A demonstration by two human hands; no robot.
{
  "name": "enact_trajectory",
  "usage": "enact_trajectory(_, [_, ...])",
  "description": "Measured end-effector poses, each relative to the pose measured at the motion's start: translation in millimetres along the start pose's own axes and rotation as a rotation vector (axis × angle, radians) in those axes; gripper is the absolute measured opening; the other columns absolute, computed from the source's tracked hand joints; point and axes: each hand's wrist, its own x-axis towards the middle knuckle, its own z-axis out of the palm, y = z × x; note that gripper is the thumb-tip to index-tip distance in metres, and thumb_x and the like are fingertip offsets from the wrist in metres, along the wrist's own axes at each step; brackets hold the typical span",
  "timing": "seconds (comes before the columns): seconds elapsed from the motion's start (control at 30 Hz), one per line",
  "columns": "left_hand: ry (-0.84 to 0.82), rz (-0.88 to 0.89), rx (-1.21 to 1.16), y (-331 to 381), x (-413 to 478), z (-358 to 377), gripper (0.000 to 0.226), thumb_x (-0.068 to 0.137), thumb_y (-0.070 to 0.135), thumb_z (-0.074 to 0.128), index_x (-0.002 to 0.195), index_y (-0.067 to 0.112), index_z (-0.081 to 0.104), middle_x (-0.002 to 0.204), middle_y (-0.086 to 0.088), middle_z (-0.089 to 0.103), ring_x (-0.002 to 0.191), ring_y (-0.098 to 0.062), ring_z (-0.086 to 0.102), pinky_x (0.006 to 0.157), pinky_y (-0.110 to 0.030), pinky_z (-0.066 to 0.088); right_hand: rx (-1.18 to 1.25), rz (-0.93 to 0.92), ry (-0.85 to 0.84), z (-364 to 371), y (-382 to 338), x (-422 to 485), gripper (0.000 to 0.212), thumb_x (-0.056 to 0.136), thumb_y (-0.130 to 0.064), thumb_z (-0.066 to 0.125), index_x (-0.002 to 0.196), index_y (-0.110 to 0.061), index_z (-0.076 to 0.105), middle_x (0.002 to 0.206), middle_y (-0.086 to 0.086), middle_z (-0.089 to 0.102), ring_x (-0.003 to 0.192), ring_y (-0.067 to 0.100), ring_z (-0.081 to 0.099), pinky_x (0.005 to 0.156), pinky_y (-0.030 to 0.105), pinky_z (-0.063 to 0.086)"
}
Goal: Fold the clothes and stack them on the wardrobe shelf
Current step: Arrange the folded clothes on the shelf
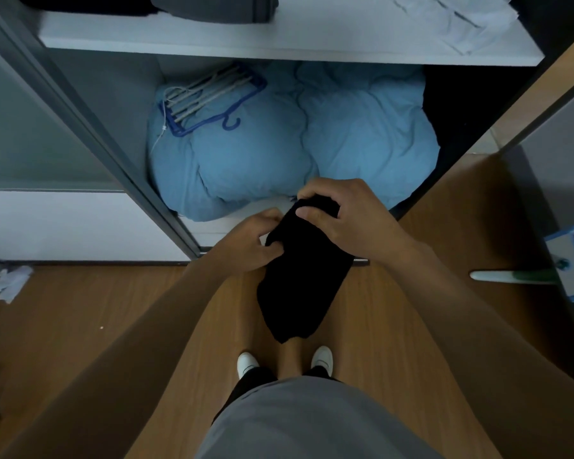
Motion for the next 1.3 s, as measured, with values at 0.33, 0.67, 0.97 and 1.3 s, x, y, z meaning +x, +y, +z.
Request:
enact_trajectory(0.33, [0.018,-0.054,-0.161,24.5,11.3,5.0,0.031,0.075,0.001,0.045,0.061,0.028,0.04,0.051,0.022,0.051,0.046,0.008,0.043,0.048,-0.007,0.027,0.02,0.028,0.102,-0.4,5.1,-7.4,0.016,0.093,-0.022,0.063,0.1,-0.008,0.065,0.089,0.001,0.07,0.084,0.019,0.066,0.078,0.045,0.051])
enact_trajectory(0.67, [0.178,0.065,0.083,17.8,7.7,-3.2,0.022,0.073,0.006,0.046,0.053,0.014,0.04,0.055,0.009,0.042,0.048,0.001,0.037,0.049,-0.022,0.029,0.022,0.027,-0.137,-2.2,30.2,-22.7,0.035,0.093,-0.017,0.065,0.127,-0.022,0.062,0.118,-0.006,0.064,0.112,0.009,0.058,0.097,0.033,0.047])
enact_trajectory(0.97, [0.133,0.091,0.192,23.2,9.0,-4.1,0.023,0.074,0.007,0.047,0.055,-0.006,0.05,0.057,-0.015,0.054,0.05,-0.024,0.048,0.049,-0.034,0.035,-0.325,0.087,-0.268,10.2,20.3,-10.5,0.019,0.092,-0.035,0.057,0.084,-0.02,0.065,0.088,-0.005,0.068,0.086,0.018,0.063,0.073,0.04,0.046])
enact_trajectory(1.3, [0.161,-0.002,0.157,-12.5,-5.9,2.6,0.016,0.064,0.001,0.048,0.052,0.01,0.046,0.063,-0.005,0.048,0.058,-0.022,0.049,0.056,-0.032,0.034,-0.143,-0.062,-0.164,16.0,10.8,-6.2,0.023,0.074,-0.022,0.054,0.061,-0.015,0.037,0.067,-0.008,0.039,0.061,0.016,0.043,0.057,0.041,0.038])
